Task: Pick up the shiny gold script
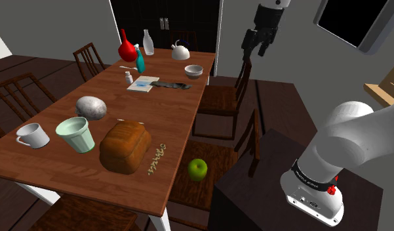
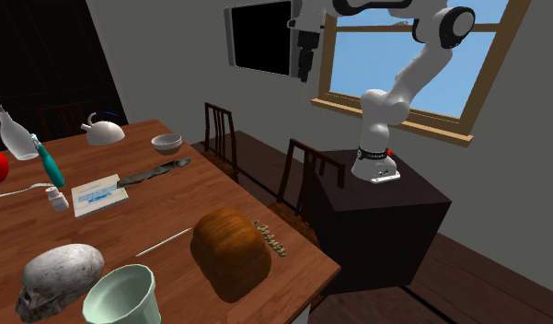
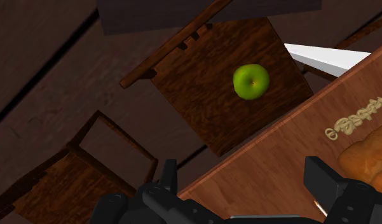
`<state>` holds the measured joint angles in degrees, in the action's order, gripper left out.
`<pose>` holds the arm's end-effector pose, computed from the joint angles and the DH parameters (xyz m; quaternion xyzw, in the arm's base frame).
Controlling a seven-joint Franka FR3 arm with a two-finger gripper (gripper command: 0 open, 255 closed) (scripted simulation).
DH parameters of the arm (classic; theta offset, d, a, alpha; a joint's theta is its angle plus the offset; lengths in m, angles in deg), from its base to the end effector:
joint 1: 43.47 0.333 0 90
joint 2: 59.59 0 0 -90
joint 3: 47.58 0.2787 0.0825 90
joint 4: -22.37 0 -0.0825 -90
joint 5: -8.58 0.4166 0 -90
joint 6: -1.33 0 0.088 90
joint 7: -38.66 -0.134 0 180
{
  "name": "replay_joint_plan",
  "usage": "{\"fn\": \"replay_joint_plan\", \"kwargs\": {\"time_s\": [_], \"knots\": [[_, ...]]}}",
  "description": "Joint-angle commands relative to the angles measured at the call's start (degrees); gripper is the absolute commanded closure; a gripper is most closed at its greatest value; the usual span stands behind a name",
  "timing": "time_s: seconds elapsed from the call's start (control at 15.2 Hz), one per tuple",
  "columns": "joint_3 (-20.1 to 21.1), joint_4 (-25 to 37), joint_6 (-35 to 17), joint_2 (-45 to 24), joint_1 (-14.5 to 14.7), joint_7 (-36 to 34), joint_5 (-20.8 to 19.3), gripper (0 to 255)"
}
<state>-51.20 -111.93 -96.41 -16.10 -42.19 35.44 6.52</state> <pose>0.3891 -0.0228 0.5455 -0.9974 0.0397 -0.0599 0.0047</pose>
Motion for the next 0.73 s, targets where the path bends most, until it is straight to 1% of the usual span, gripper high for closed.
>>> {"fn": "replay_joint_plan", "kwargs": {"time_s": [0.0,0.33,0.66], "knots": [[0.0,0.0,0.0,0.0,0.0,0.0,0.0,0],[6.0,-6.0,-5.8,-0.4,0.5,-9.6,3.0,0],[12.3,-9.8,-12.3,-3.6,1.2,-19.2,6.2,0]]}}
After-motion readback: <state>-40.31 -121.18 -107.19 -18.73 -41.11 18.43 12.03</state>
